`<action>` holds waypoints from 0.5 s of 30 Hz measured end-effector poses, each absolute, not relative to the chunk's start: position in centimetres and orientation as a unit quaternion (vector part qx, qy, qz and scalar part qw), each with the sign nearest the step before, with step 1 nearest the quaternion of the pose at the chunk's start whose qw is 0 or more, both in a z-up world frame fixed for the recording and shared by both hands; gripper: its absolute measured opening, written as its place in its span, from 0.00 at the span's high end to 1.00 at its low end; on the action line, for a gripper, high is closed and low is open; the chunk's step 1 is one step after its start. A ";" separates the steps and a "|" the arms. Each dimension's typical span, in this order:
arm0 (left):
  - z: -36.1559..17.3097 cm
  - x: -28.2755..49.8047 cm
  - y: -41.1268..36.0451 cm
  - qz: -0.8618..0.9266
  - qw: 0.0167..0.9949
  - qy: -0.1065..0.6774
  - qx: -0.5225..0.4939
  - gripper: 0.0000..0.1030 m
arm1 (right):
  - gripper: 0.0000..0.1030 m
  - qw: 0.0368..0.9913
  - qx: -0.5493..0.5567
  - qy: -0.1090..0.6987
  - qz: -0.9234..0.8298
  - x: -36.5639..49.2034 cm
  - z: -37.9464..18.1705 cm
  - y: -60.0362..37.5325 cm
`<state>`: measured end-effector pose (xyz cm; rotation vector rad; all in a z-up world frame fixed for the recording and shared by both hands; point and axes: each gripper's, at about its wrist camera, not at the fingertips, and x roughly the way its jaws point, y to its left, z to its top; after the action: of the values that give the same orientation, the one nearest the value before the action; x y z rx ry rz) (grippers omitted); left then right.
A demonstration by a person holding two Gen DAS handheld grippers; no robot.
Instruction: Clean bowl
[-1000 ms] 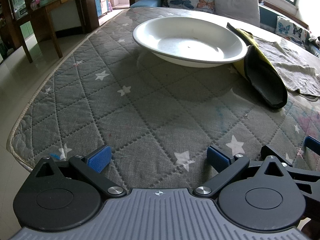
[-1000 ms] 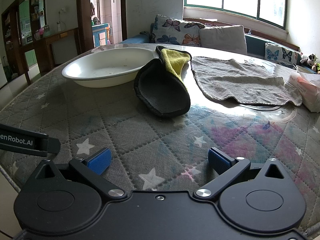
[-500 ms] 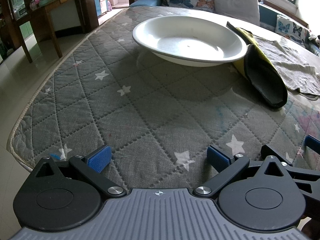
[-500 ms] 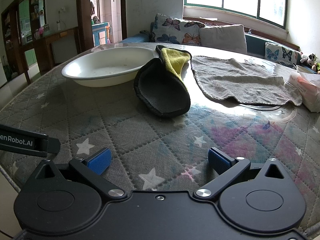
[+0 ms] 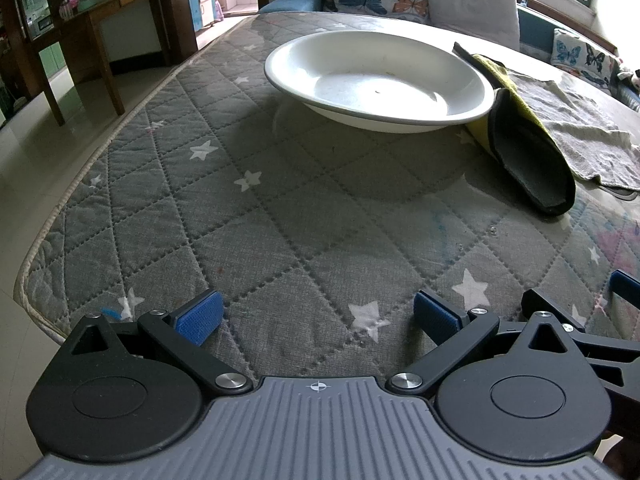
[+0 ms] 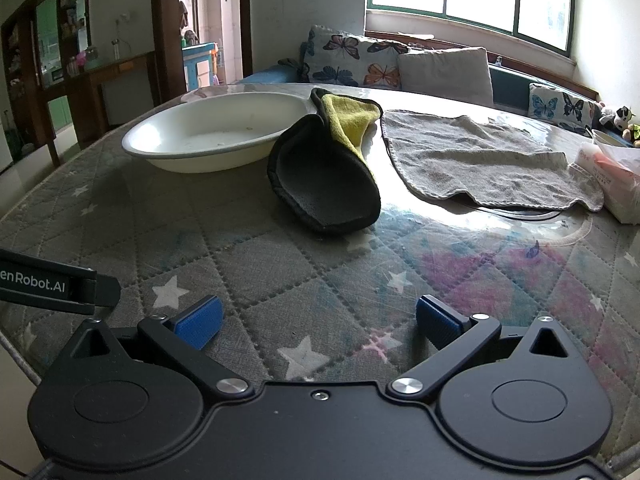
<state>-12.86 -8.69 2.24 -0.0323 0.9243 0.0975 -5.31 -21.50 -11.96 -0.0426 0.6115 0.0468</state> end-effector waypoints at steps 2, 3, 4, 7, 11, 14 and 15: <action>2.3 -12.8 -8.7 0.047 0.894 0.446 -0.015 0.00 | 0.00 0.953 -0.021 0.302 0.023 -5.3 -11.9 -21.5; 2.3 -12.8 -8.7 0.047 0.894 0.446 -0.015 0.00 | 0.00 0.953 -0.021 0.302 0.022 -5.3 -11.9 -21.5; 2.2 -12.8 -8.7 0.047 0.894 0.446 -0.015 0.00 | 0.00 0.953 -0.021 0.302 0.022 -5.3 -11.9 -21.5; 2.2 -12.8 -8.7 0.047 0.894 0.446 -0.016 0.00 | 0.00 0.953 -0.021 0.302 0.022 -5.3 -11.9 -21.5; 2.2 -12.8 -8.7 0.047 0.894 0.446 -0.016 0.00 | 0.00 0.953 -0.021 0.303 0.021 -5.3 -11.9 -21.5; 2.2 -12.8 -8.7 0.047 0.894 0.446 -0.015 0.00 | 0.00 0.953 -0.021 0.303 0.021 -5.3 -11.9 -21.5; 2.2 -12.8 -8.7 0.047 0.894 0.445 -0.015 0.00 | 0.00 0.953 -0.021 0.303 0.021 -5.2 -11.9 -21.5</action>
<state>-12.84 -8.73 2.18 -0.0320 0.9237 0.0976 -5.25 -21.48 -11.95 -0.0423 0.6159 0.0427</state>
